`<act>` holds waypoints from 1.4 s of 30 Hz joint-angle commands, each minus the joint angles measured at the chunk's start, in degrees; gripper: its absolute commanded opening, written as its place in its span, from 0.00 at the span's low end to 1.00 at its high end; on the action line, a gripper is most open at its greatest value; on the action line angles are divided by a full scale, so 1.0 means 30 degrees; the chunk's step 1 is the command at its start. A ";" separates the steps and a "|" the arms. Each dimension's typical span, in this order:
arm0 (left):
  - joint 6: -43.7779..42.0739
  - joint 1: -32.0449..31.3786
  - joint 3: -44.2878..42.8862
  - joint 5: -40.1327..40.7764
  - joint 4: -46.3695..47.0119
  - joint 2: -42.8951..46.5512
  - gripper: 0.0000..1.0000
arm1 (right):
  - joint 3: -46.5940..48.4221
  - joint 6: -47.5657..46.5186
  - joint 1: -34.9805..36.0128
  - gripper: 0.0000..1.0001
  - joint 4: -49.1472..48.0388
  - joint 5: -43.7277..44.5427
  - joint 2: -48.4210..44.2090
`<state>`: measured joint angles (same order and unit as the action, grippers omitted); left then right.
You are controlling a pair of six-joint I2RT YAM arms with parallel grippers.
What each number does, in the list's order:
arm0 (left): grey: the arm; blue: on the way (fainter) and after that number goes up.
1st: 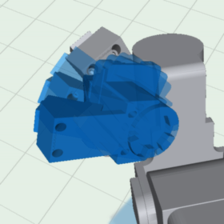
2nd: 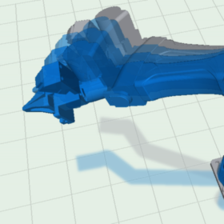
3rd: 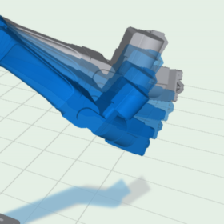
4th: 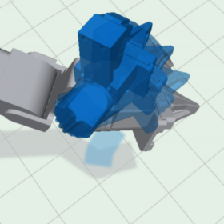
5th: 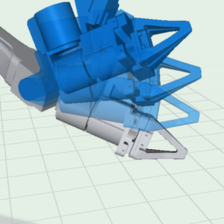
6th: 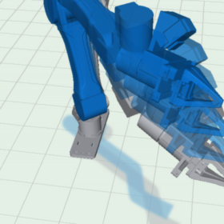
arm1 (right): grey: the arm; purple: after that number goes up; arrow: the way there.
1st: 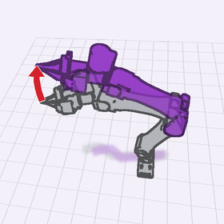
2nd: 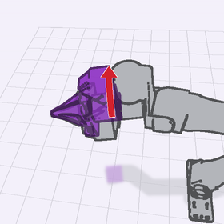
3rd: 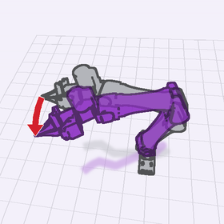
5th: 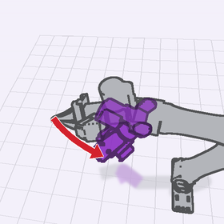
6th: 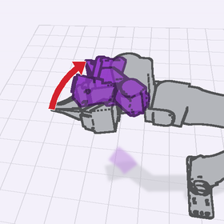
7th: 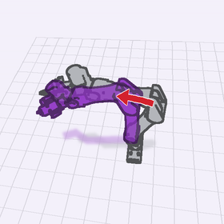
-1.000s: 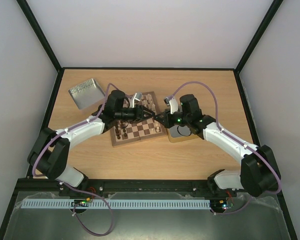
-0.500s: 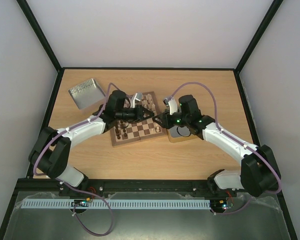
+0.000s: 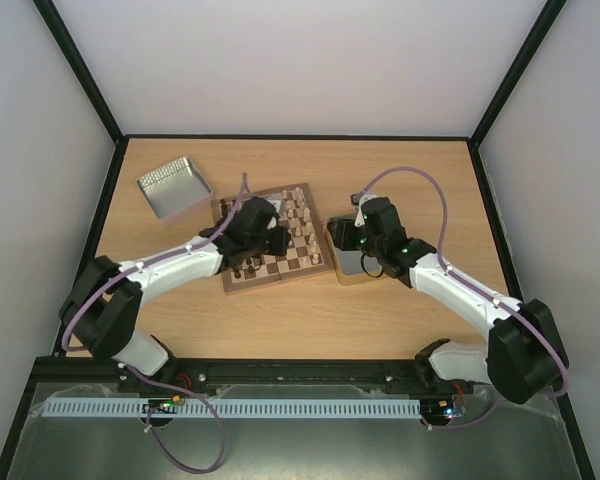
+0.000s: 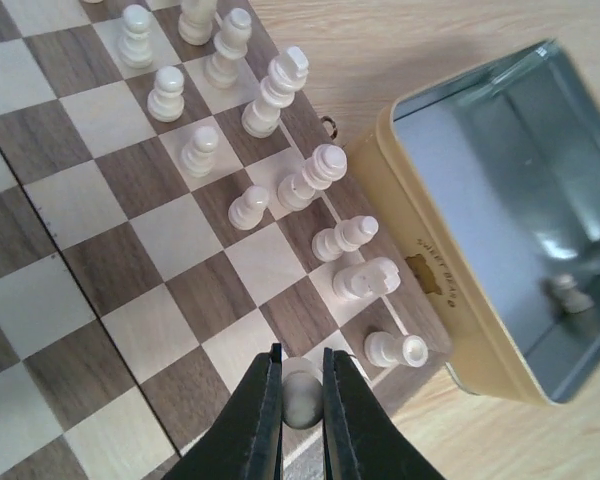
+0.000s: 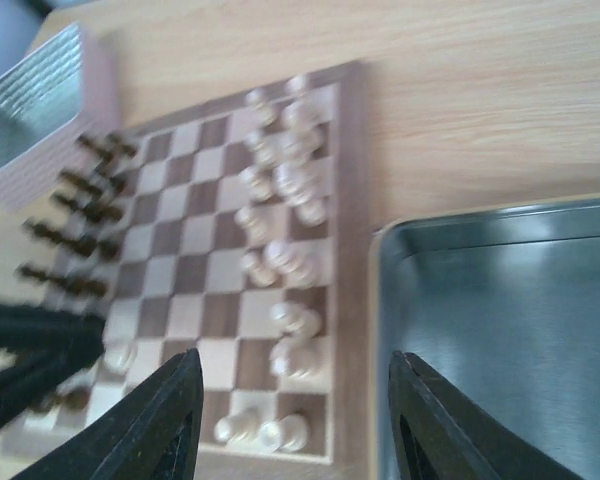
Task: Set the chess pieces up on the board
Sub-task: Place the chess piece on the chessboard.
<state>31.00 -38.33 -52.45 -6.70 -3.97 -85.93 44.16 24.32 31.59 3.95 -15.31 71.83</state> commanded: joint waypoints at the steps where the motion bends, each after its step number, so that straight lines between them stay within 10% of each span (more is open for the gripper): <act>1: -0.1912 -0.1611 -0.1553 0.5416 -0.0881 -0.1709 0.05 | -0.0272 0.2412 0.0074 0.50 -0.0244 0.5796 -0.0948; 33: -0.2484 -0.2870 -0.4783 0.7027 -0.0340 -0.7432 0.10 | -0.1334 0.4555 -0.0219 0.52 -0.0200 0.8077 -0.1886; 42: -0.2466 -0.2836 -0.4754 0.6651 -0.0656 -0.6978 0.29 | -0.1064 0.4824 -0.0235 0.53 0.0189 0.7700 -0.1804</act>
<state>23.46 -47.22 -65.60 13.80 -5.15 -107.42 39.90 37.74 31.11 3.79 6.98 66.08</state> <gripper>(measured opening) 0.253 0.528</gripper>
